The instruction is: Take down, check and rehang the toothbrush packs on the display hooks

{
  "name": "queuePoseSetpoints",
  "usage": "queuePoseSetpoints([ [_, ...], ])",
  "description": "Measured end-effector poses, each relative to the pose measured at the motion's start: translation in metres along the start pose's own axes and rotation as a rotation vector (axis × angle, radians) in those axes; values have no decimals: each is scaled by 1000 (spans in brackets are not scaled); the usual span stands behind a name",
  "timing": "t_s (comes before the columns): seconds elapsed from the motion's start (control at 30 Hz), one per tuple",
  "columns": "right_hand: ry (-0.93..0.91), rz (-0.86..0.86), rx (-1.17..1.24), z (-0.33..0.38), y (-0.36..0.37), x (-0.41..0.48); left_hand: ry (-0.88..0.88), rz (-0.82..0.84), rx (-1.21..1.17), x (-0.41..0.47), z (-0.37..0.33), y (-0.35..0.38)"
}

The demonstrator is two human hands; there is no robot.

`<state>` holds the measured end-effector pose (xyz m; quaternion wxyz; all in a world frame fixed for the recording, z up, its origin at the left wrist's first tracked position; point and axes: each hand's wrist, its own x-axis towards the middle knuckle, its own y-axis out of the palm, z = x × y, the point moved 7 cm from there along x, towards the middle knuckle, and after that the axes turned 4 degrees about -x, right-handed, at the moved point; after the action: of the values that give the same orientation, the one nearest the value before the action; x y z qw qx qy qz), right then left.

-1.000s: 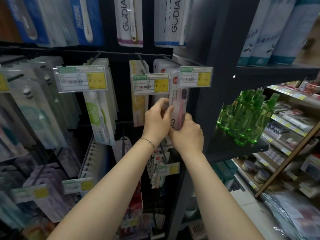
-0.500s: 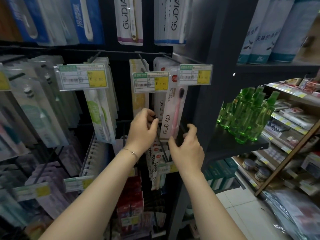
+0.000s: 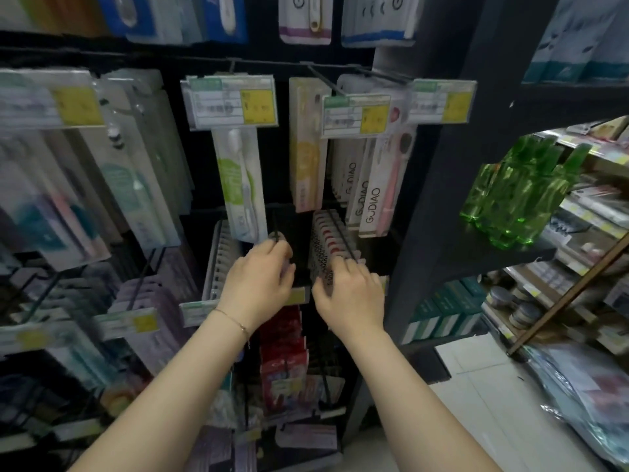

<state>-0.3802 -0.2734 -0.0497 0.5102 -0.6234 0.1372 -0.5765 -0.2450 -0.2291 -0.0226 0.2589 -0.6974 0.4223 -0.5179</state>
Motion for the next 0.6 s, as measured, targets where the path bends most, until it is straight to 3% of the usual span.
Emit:
queuePoseSetpoints([
  [0.23,-48,-100,-1,28,-2,-32,41,-71,135,-47,23,-20],
  [0.6,11,17,16,50,30,-81,21,-70,27,-111,49,-20],
])
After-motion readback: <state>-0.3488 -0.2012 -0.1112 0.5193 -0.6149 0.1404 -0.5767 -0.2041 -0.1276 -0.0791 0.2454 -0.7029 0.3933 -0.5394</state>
